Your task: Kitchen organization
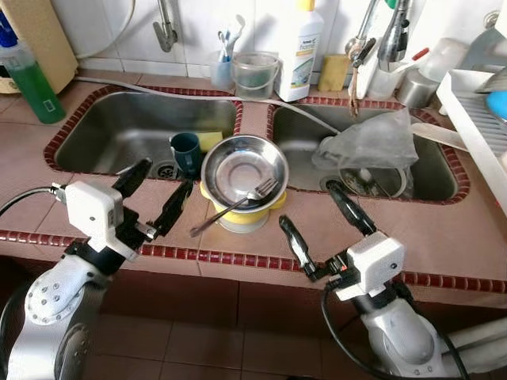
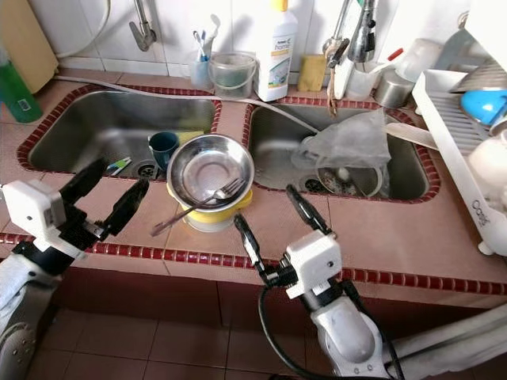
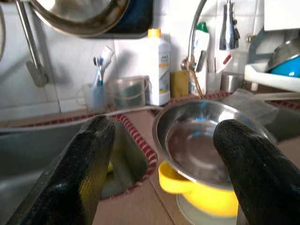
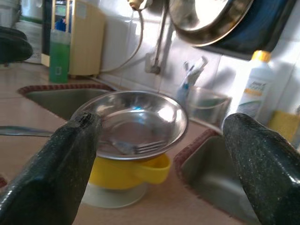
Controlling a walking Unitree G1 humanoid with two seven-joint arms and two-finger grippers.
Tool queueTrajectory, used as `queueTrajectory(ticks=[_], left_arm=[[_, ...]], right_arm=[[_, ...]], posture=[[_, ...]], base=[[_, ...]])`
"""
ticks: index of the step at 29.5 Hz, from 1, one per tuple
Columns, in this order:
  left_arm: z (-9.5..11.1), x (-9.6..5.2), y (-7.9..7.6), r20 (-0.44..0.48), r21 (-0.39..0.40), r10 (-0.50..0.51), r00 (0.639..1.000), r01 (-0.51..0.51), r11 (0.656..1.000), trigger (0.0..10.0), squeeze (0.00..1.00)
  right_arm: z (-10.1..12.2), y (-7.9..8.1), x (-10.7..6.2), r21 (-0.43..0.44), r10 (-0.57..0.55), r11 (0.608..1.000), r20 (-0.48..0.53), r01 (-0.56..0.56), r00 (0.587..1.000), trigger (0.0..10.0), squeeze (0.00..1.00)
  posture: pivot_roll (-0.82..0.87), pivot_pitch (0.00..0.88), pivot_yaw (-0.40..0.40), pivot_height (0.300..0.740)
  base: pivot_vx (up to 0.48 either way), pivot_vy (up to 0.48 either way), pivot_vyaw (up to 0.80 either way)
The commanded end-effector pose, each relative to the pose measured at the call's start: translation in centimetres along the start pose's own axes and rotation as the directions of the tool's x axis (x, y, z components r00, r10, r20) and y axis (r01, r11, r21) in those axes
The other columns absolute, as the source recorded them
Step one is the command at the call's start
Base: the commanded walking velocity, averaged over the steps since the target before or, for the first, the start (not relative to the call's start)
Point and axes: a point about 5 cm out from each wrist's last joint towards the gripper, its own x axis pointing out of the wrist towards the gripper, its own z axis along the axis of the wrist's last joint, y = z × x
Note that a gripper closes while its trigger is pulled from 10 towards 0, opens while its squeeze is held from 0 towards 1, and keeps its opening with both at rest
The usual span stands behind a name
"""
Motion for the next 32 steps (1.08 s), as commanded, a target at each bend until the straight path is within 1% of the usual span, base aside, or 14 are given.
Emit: queueTrajectory(ticks=[1,3,5,7,11,14,15,16,21,25,30,32], left_arm=[[-0.1,-0.1,-0.4,-0.015,0.0,-0.035,0.999,0.035,0.999,10.0,0.0],[-0.4,-0.2,-0.8,-0.034,0.018,-0.074,0.997,0.075,0.997,10.0,0.0],[-0.8,-0.4,-1.4,-0.06,0.006,-0.123,0.991,0.123,0.992,10.0,0.0],[-1.0,-0.5,-1.6,-0.072,0.01,-0.136,0.988,0.137,0.991,10.0,0.0],[-1.5,-0.9,-1.8,-0.103,0.022,-0.165,0.981,0.168,0.986,10.0,0.0],[-1.6,-1.0,-1.8,-0.112,0.028,-0.176,0.978,0.18,0.983,10.0,0.0],[-1.8,-1.2,-1.8,-0.118,0.019,-0.18,0.977,0.183,0.983,10.0,0.0],[-2.0,-1.3,-1.9,-0.129,0.029,-0.19,0.973,0.195,0.98,10.0,0.0],[-2.6,-1.6,-2.2,-0.165,0.057,-0.212,0.963,0.224,0.973,10.0,0.0],[-3.3,-1.8,-2.4,-0.188,0.044,-0.214,0.959,0.226,0.973,10.0,0.0],[-3.7,-1.7,-2.9,-0.19,0.036,-0.219,0.957,0.23,0.973,10.0,0.0],[-4.1,-1.6,-3.1,-0.196,0.045,-0.229,0.954,0.242,0.969,10.0,0.0]], right_arm=[[0.4,0.2,-0.2,0.01,0.023,1.0,0.001,-0.023,1.0,10.0,0.0],[0.2,0.4,-0.4,0.036,0.04,0.999,-0.015,-0.039,0.999,10.0,0.0],[-0.2,0.6,-1.0,0.076,0.052,0.996,-0.048,-0.048,0.997,10.0,0.0],[-0.4,0.8,-1.4,0.102,0.07,0.993,-0.062,-0.063,0.996,10.0,0.0],[-1.0,1.0,-2.4,0.126,0.094,0.989,-0.106,-0.081,0.99,10.0,0.0],[-1.1,1.0,-2.6,0.133,0.098,0.988,-0.115,-0.082,0.989,10.0,0.0],[-1.2,0.9,-2.8,0.143,0.096,0.987,-0.126,-0.078,0.987,10.0,0.0],[-1.3,0.9,-2.9,0.15,0.101,0.985,-0.131,-0.081,0.986,10.0,0.0],[-1.3,0.9,-2.9,0.185,0.112,0.979,-0.134,-0.087,0.985,10.0,0.0],[-1.2,0.9,-2.7,0.187,0.124,0.977,-0.132,-0.098,0.983,10.0,0.0],[-1.0,0.8,-2.4,0.192,0.116,0.977,-0.126,-0.09,0.985,10.0,0.0],[-0.8,0.7,-2.3,0.192,0.117,0.977,-0.122,-0.093,0.986,10.0,0.0]], posture=[[-0.06,0.158,0.012,0.74],[-0.06,0.16,0.012,0.74],[-0.06,0.164,0.017,0.74],[-0.06,0.165,0.018,0.74],[-0.06,0.171,0.02,0.74],[-0.06,0.172,0.019,0.74],[-0.06,0.174,0.019,0.74],[-0.06,0.175,0.019,0.74],[-0.06,0.179,0.015,0.74],[-0.06,0.181,0.012,0.74],[-0.07,0.178,0.009,0.74],[-0.07,0.177,0.008,0.74]], base=[[0.0,0.0,0.0],[0.0,0.0,0.0],[0.0,0.0,0.0],[0.0,0.0,0.0],[0.0,0.0,0.0],[0.0,0.0,0.0],[0.0,0.0,0.0],[0.0,0.0,0.0],[0.0,0.0,0.0],[0.0,0.0,0.0],[0.0,0.0,0.0],[0.0,0.0,0.0]])
